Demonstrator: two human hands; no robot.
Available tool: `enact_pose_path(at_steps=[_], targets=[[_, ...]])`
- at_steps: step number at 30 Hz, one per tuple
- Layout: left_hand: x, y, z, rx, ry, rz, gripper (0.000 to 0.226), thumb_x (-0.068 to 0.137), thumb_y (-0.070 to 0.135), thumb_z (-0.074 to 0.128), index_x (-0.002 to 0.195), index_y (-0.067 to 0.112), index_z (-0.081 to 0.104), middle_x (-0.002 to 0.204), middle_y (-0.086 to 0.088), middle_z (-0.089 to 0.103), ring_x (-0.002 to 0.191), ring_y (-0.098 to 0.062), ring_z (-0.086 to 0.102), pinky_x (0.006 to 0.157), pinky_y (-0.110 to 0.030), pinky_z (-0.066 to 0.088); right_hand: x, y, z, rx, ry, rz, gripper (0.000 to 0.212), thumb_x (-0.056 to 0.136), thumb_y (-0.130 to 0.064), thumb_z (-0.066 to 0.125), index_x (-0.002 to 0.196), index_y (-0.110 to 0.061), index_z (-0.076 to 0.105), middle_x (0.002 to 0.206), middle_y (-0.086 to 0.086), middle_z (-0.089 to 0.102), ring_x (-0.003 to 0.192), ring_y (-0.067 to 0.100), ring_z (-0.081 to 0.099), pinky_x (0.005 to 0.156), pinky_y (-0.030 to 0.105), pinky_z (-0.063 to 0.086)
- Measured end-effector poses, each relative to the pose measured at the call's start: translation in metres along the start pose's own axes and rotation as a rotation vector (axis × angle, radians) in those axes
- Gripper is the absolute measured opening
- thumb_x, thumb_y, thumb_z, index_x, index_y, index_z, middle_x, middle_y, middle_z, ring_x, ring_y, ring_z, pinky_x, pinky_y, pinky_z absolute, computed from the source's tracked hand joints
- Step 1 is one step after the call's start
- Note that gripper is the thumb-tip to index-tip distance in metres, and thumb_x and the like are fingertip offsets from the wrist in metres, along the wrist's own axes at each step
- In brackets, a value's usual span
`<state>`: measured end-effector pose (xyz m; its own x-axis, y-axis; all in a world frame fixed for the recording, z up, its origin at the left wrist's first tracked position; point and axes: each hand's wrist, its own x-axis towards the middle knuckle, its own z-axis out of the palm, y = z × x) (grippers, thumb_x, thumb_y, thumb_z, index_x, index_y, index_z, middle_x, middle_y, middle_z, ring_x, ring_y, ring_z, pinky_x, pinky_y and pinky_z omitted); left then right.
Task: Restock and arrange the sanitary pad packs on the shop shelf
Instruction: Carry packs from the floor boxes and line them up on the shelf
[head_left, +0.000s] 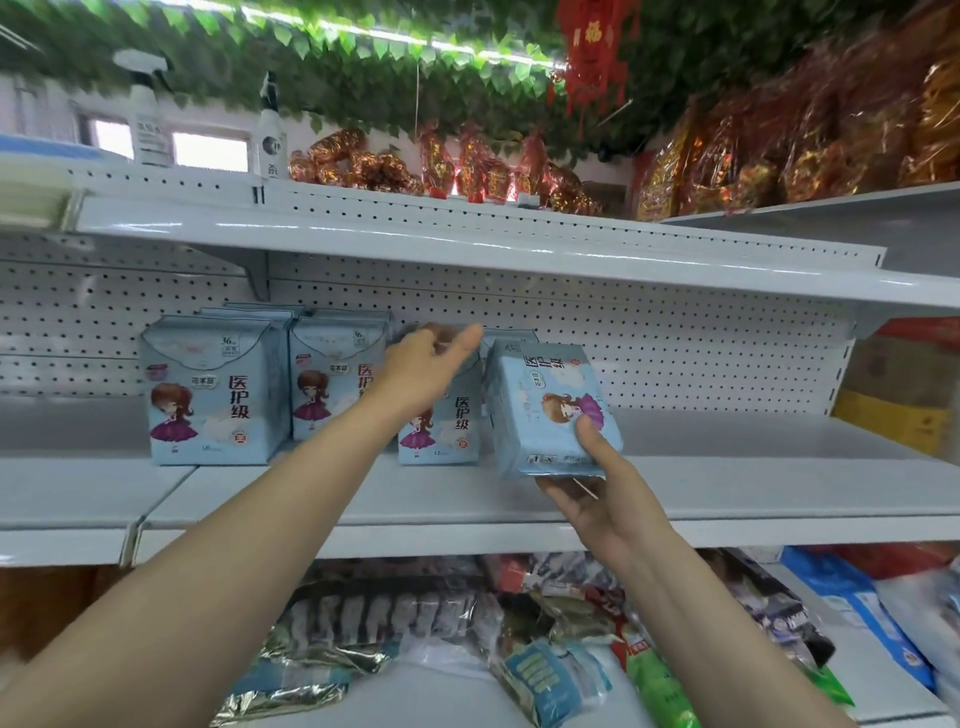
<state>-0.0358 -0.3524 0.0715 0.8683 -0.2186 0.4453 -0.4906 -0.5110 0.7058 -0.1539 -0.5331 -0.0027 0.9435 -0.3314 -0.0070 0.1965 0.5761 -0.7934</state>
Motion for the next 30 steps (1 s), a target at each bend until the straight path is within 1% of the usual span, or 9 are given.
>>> enact_pose_path(at_steps=[3, 6, 10, 13, 17, 20, 22, 25, 30], targets=[[-0.008, 0.008, -0.002, -0.065, -0.083, -0.094, 0.080, 0.091, 0.076, 0.034, 0.140, 0.015, 0.050, 0.125, -0.003, 0.063, 0.098, -0.016, 0.062, 0.099, -0.037, 0.045, -0.002, 0.000, 0.002, -0.002, 0.001, -0.035, 0.037, 0.086, -0.027, 0.076, 0.117, -0.010, 0.066, 0.113, 0.014, 0.072, 0.110, 0.030, 0.068, 0.085, 0.041, 0.061], [-0.013, 0.014, -0.001, -0.186, -0.158, -0.184, 0.078, 0.090, 0.078, 0.033, 0.139, 0.019, 0.051, 0.122, 0.000, 0.066, 0.103, -0.020, 0.064, 0.096, -0.039, 0.048, -0.005, -0.002, 0.001, 0.003, -0.017, -0.041, 0.036, 0.086, -0.027, 0.075, 0.118, -0.012, 0.065, 0.113, 0.013, 0.071, 0.110, 0.029, 0.067, 0.079, 0.038, 0.063], [-0.016, 0.019, 0.011, -0.319, -0.280, -0.240, 0.076, 0.083, 0.084, 0.040, 0.126, 0.026, 0.062, 0.111, 0.003, 0.073, 0.092, -0.016, 0.066, 0.077, -0.034, 0.051, -0.011, -0.003, -0.001, -0.021, -0.025, -0.048, 0.039, 0.085, -0.026, 0.076, 0.120, -0.012, 0.065, 0.117, 0.013, 0.072, 0.111, 0.029, 0.068, 0.080, 0.040, 0.062], [-0.016, 0.020, 0.018, -0.462, -0.327, -0.295, 0.088, 0.066, 0.090, 0.054, 0.121, 0.022, 0.066, 0.103, 0.001, 0.073, 0.075, -0.016, 0.062, 0.064, -0.030, 0.047, -0.014, -0.006, -0.006, -0.040, -0.021, -0.063, 0.045, 0.083, -0.025, 0.077, 0.123, -0.011, 0.063, 0.118, 0.013, 0.072, 0.112, 0.029, 0.068, 0.078, 0.040, 0.062], [-0.014, 0.021, 0.028, -0.599, -0.322, -0.319, 0.080, 0.072, 0.077, 0.066, 0.122, 0.016, 0.064, 0.098, -0.003, 0.073, 0.063, -0.014, 0.059, 0.051, -0.025, 0.044, -0.015, -0.012, -0.017, -0.084, -0.030, -0.067, 0.046, 0.082, -0.019, 0.078, 0.124, -0.008, 0.063, 0.118, 0.012, 0.072, 0.114, 0.028, 0.066, 0.084, 0.045, 0.062], [-0.016, 0.024, 0.037, -0.655, -0.287, -0.282, 0.066, 0.083, 0.061, 0.068, 0.121, 0.008, 0.066, 0.100, -0.005, 0.075, 0.071, -0.017, 0.061, 0.052, -0.025, 0.045, -0.015, -0.017, -0.024, -0.186, -0.034, -0.101, 0.042, 0.086, -0.021, 0.076, 0.124, -0.009, 0.066, 0.121, 0.010, 0.072, 0.116, 0.024, 0.066, 0.091, 0.045, 0.060], [-0.018, 0.027, 0.043, -0.674, -0.300, -0.251, 0.061, 0.085, 0.055, 0.069, 0.123, 0.007, 0.064, 0.105, -0.006, 0.075, 0.080, -0.020, 0.063, 0.058, -0.026, 0.050, -0.015, -0.020, -0.025, -0.270, -0.032, -0.146, 0.038, 0.090, -0.022, 0.074, 0.127, -0.019, 0.065, 0.120, 0.004, 0.073, 0.109, 0.018, 0.069, 0.087, 0.040, 0.060], [-0.020, 0.031, 0.048, -0.658, -0.347, -0.195, 0.049, 0.087, 0.050, 0.069, 0.121, 0.015, 0.065, 0.115, -0.007, 0.074, 0.089, -0.020, 0.067, 0.070, -0.028, 0.058, -0.010, -0.024, -0.027, -0.392, -0.023, -0.225, 0.034, 0.096, -0.018, 0.067, 0.126, -0.034, 0.064, 0.113, -0.003, 0.075, 0.088, 0.008, 0.071, 0.080, 0.034, 0.054], [-0.021, 0.034, 0.046, -0.669, -0.383, -0.183, 0.042, 0.089, 0.041, 0.070, 0.127, 0.025, 0.063, 0.124, -0.005, 0.070, 0.098, -0.019, 0.066, 0.073, -0.026, 0.059, -0.001, -0.029, -0.027, -0.435, -0.019, -0.272, 0.031, 0.097, -0.014, 0.064, 0.122, -0.033, 0.069, 0.110, -0.003, 0.076, 0.092, 0.012, 0.070, 0.080, 0.031, 0.053]])
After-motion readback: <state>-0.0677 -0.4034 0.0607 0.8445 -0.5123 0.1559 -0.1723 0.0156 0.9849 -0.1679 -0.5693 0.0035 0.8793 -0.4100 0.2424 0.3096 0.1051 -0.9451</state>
